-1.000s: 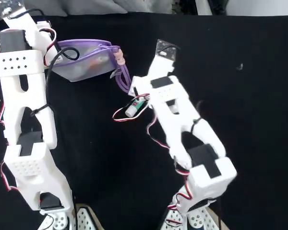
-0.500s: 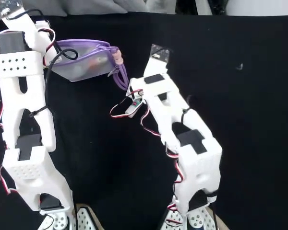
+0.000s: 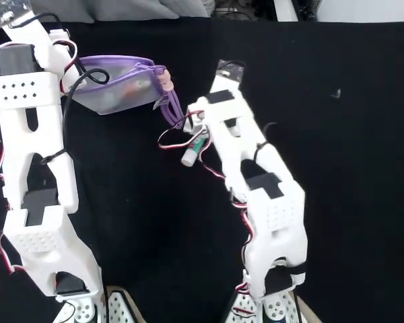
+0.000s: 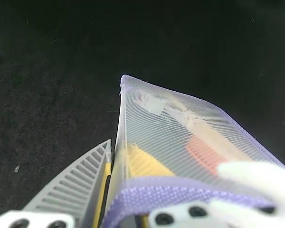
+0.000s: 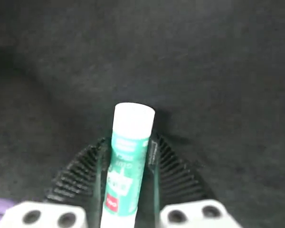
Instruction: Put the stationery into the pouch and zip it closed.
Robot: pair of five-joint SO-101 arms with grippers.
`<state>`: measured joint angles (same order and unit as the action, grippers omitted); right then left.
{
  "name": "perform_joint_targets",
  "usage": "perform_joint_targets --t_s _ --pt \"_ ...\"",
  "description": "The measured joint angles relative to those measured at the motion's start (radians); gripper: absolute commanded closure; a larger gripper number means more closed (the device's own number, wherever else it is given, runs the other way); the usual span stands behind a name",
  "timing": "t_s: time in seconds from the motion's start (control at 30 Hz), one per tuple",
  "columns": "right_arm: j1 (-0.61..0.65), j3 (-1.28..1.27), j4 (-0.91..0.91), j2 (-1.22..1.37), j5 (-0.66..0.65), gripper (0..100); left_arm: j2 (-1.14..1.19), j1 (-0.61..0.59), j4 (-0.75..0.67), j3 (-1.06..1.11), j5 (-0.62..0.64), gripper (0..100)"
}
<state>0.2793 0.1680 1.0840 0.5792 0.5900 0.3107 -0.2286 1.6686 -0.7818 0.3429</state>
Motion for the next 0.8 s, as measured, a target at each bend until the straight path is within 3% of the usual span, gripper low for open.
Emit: perform_joint_targets --t_s 0.5,0.67,0.8 --pt "-0.080 0.043 0.212 -0.163 0.000 98.8 0.000 0.000 0.000 0.000 0.000 97" --pt "-0.143 0.043 0.219 -0.279 -0.002 98.8 0.000 0.000 0.000 0.000 0.000 97" --pt "-0.144 0.043 0.190 -0.385 -0.078 98.8 0.000 0.000 0.000 0.000 0.000 97"
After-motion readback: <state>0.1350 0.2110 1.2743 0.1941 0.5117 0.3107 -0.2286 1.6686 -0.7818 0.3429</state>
